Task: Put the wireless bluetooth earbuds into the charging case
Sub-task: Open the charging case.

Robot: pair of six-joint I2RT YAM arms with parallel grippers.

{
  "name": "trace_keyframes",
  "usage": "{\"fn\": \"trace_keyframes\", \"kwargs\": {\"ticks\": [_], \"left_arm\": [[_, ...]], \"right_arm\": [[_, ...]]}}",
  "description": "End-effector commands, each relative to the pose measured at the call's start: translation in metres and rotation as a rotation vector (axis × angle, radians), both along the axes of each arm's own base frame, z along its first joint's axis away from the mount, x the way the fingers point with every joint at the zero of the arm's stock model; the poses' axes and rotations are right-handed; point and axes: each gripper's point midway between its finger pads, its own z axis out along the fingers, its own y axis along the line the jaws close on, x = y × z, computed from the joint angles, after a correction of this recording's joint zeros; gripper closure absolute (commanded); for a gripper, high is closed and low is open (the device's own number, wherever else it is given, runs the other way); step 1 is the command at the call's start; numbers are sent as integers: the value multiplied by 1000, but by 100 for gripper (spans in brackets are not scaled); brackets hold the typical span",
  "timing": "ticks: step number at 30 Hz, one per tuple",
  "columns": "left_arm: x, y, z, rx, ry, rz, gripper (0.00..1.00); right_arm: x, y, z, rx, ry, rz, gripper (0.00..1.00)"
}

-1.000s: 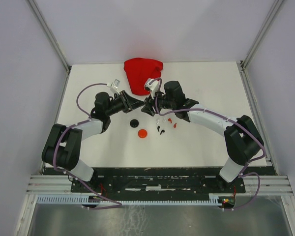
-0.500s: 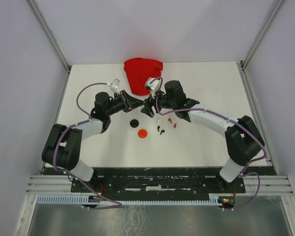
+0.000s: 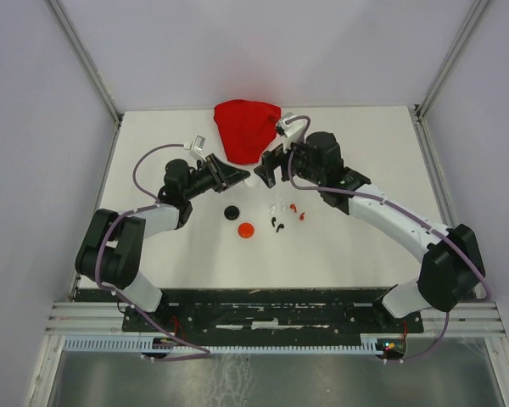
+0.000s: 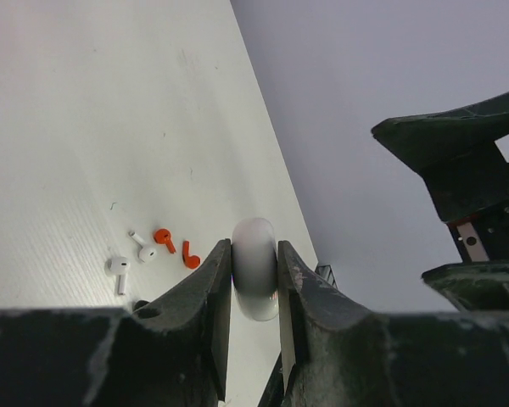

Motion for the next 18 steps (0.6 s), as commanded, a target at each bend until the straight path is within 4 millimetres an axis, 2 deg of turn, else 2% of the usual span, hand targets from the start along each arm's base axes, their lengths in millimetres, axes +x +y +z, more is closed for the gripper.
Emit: {"fn": "trace_keyframes", "kwargs": {"ticks": [1,10,18], "left_arm": [[10,-5,28,-82,-50,10,97],[9,-15,28,-123,-10,8,97],[6,-19,31,-146,-3,1,97]], "right_arm": [[12,-28,12,28,45,-203,1],[21,-30,-33,16,188,-309,1],[26,-27,-56,-22,229,-320,1]]}}
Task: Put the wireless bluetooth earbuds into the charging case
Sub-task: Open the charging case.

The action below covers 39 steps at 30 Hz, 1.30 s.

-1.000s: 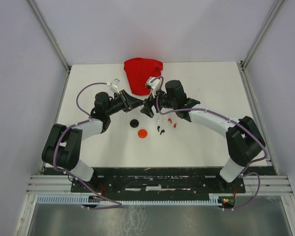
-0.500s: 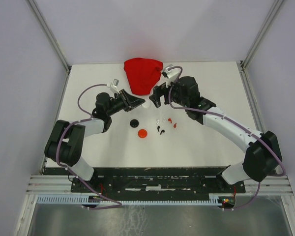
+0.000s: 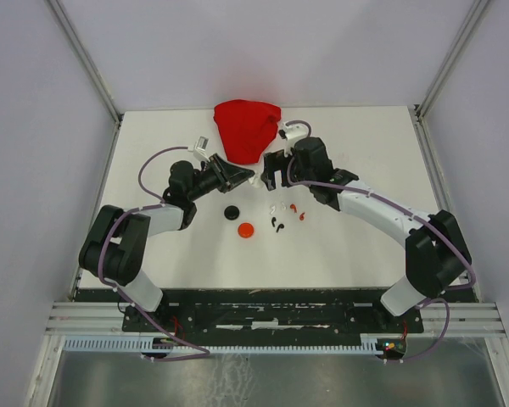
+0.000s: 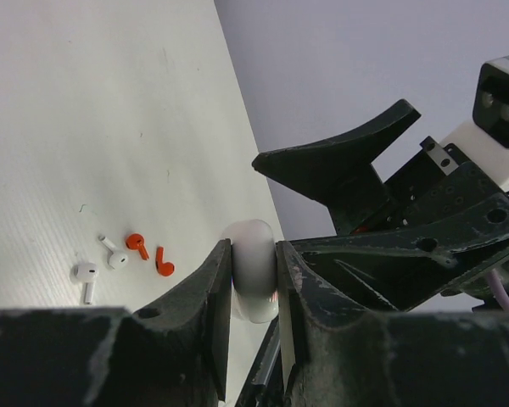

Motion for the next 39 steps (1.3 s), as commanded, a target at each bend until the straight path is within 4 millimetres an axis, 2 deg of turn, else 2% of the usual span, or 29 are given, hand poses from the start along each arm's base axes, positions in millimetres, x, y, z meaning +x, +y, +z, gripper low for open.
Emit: {"fn": "trace_keyframes", "kwargs": {"ticks": [1,7,20,26,30,34,39], "left_arm": [[6,-4,29,-66,-64,2,97],[6,-5,32,-77,-61,-1,97],[5,-8,26,-112,-13,-23,97],[5,-8,30,-180,0,-21,97],[16,3,28,-204,19,31,97],[32,28,25,-230,30,106,97],[43,53,24,-233,23,169,97]], "right_arm": [[11,0,4,13,-10,-41,1],[14,2,-9,-2,7,-44,1],[27,14,-11,13,8,-33,1],[32,19,-16,16,21,-33,1],[31,10,-18,-2,28,-64,1],[22,-10,-20,-40,37,-97,1],[10,-31,-36,-120,88,-124,1]]}}
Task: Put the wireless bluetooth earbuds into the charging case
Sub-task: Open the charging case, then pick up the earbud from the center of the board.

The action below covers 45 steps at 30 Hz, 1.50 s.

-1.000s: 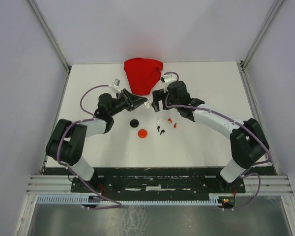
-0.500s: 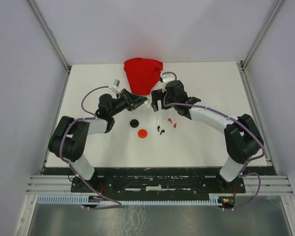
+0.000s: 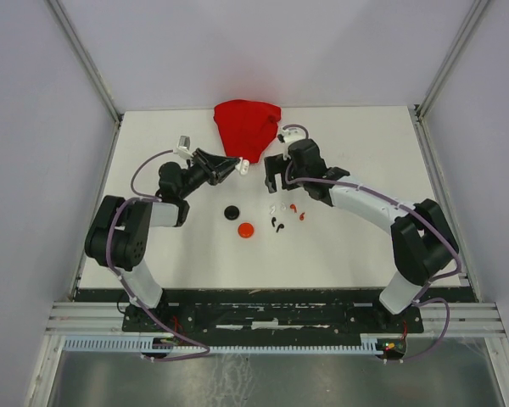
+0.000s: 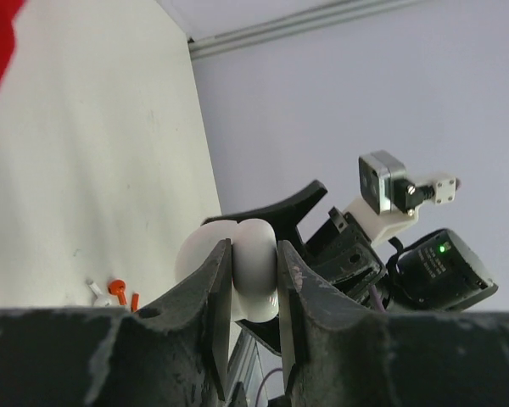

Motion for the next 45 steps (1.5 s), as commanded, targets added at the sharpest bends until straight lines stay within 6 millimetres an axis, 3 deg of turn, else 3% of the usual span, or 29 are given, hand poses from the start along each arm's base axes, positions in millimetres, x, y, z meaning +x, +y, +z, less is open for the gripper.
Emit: {"fn": "trace_keyframes", "kwargs": {"ticks": [1,9,28,38,45], "left_arm": [[9,22,14,-41,-45,58,97],[1,25,7,-30,-33,57,97],[-5,27,0,-16,-24,56,97],[-4,29,-1,-17,-22,60,97],[-5,30,-2,-17,-18,62,97]], "right_arm": [[-5,-22,7,-55,2,-49,2],[-12,-30,-21,-140,104,-61,34],[-18,-45,-70,-312,258,-64,43],[-16,-49,-81,-355,283,-77,45],[-17,-49,-77,-351,277,-75,46]]}}
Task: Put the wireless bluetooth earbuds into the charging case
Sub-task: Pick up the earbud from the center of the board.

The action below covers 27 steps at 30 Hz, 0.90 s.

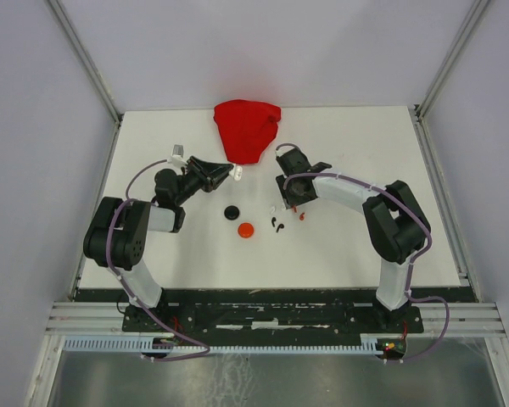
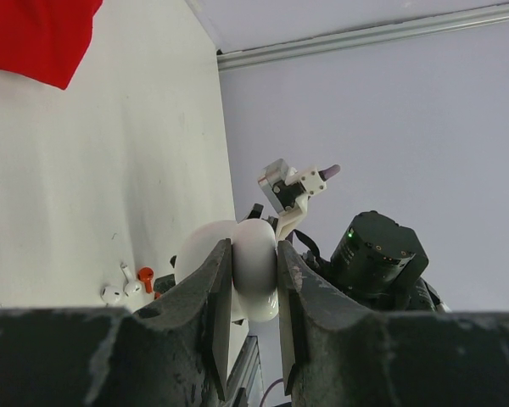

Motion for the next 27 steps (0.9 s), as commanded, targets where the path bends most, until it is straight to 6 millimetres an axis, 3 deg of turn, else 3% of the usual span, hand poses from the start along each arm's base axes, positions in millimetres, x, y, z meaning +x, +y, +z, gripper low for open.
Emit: {"fn": "trace_keyframes", "kwargs": {"ticks": [1,9,20,27], "left_arm": [[-5,2,23,-20,-84,-10,97],[-5,6,20,-24,-79,1,97],[-8,18,18,-33,-75,18,97],[-9,26,18,-33,-73,33,97]], "right_arm": [[14,4,22,17,-62,-6,47],[9,24,37,77,-86,42,47],[7,68,42,164,-71,59,47],[6,85,34,228,-12,40,44]]}}
